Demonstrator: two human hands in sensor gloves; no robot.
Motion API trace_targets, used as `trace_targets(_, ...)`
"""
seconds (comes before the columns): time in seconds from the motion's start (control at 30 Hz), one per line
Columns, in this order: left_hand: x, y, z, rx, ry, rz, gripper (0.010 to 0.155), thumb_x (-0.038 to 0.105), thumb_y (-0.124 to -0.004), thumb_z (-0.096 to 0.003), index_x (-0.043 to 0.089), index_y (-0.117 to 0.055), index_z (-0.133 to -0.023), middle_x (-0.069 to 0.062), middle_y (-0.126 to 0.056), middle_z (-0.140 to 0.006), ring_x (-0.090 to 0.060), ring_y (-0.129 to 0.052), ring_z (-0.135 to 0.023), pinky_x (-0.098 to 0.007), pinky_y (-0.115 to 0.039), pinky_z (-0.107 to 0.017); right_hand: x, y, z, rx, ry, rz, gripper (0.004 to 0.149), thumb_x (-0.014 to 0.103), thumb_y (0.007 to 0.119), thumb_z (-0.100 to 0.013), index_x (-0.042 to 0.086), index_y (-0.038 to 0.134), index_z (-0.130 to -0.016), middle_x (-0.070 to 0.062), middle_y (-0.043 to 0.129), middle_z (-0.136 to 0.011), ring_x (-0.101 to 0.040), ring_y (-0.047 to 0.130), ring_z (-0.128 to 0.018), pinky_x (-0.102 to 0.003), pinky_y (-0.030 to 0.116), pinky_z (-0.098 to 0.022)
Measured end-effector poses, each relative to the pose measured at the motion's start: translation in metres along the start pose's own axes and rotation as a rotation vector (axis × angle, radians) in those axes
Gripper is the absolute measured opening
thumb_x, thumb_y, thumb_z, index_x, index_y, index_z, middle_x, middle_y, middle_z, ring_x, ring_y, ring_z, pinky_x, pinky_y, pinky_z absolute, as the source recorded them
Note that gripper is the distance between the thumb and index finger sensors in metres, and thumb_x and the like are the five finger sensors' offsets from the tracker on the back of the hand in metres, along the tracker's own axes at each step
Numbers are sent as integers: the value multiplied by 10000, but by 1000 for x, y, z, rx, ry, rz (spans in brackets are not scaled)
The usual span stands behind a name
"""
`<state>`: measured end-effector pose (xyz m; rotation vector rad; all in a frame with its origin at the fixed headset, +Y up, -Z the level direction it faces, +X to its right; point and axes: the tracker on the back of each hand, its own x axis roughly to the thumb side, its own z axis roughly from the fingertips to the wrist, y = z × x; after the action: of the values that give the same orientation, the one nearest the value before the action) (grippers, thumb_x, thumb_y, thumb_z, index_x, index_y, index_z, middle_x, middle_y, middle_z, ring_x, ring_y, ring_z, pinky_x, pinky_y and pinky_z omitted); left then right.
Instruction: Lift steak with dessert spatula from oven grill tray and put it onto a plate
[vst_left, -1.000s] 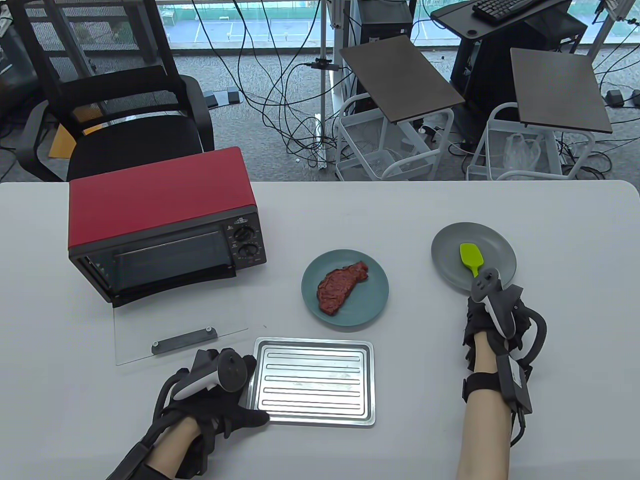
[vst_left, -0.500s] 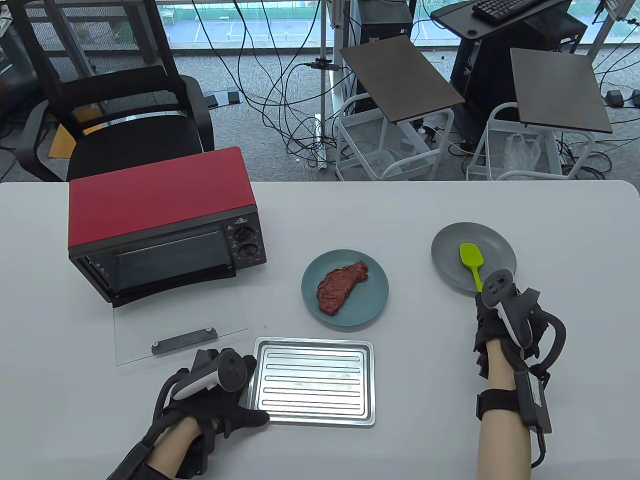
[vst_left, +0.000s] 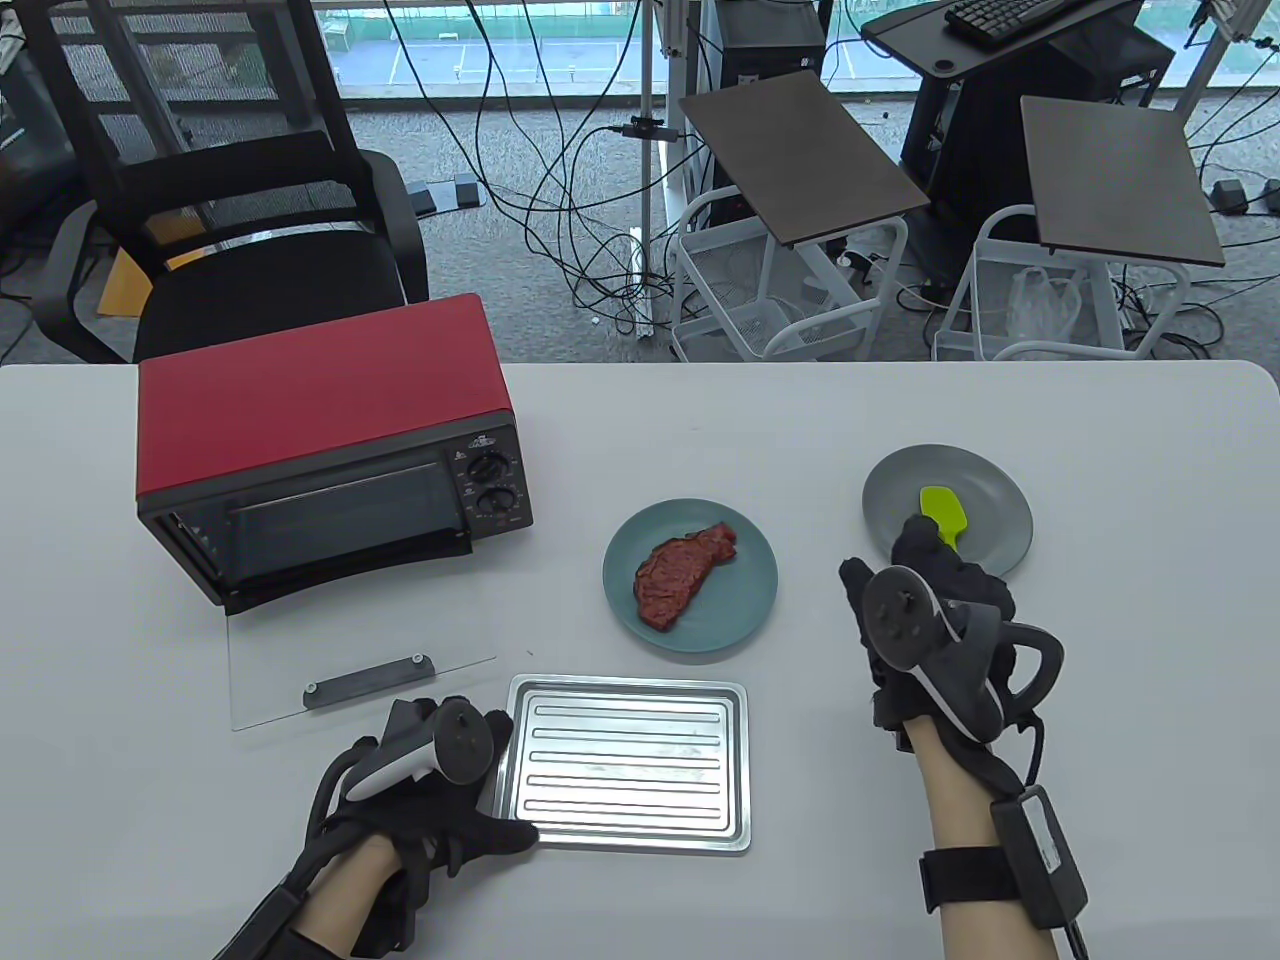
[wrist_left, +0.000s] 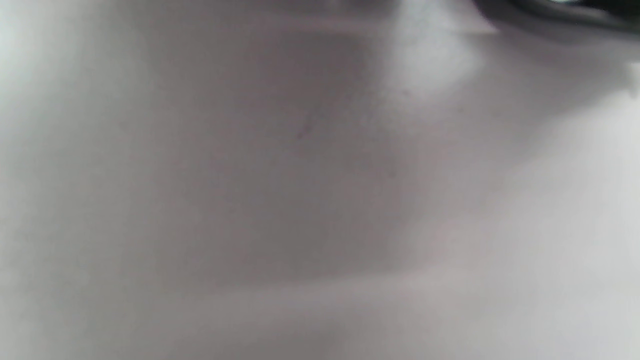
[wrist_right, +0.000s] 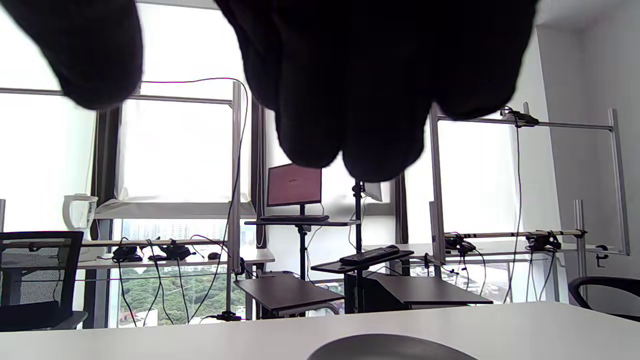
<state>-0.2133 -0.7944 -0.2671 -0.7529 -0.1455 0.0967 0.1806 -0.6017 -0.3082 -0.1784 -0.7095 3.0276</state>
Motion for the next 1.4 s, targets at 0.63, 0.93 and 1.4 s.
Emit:
trace_targets(0.63, 0, 0, 0, 0, 0, 0, 1064, 911, -596, -323, 433, 116, -954, 20, 204, -1061, -380, 177, -1043, -799, -101, -668, 106, -24, 63, -17, -310, -28, 951, 753, 619, -472, 158, 333, -1157, -241, 296, -1188, -576, 282, -1045, -837, 310, -663)
trace_targets(0.93, 0, 0, 0, 0, 0, 0, 1064, 912, -594, -324, 433, 117, -953, 20, 205, -1060, -380, 179, -1042, -800, -100, -667, 123, -26, 82, -28, -382, 17, 924, 774, 602, -462, 273, 286, -1171, -229, 149, -1205, -569, 116, -1057, -862, 223, -646)
trace_targets(1.4, 0, 0, 0, -3, -3, 1, 1064, 913, -594, -324, 434, 118, -953, 19, 206, -1060, -380, 180, -1041, -801, -100, -665, 114, 10, 92, 87, -396, 58, 939, 784, 592, -450, 277, 263, -1168, -216, 128, -1204, -553, 79, -1057, -865, 195, -643)
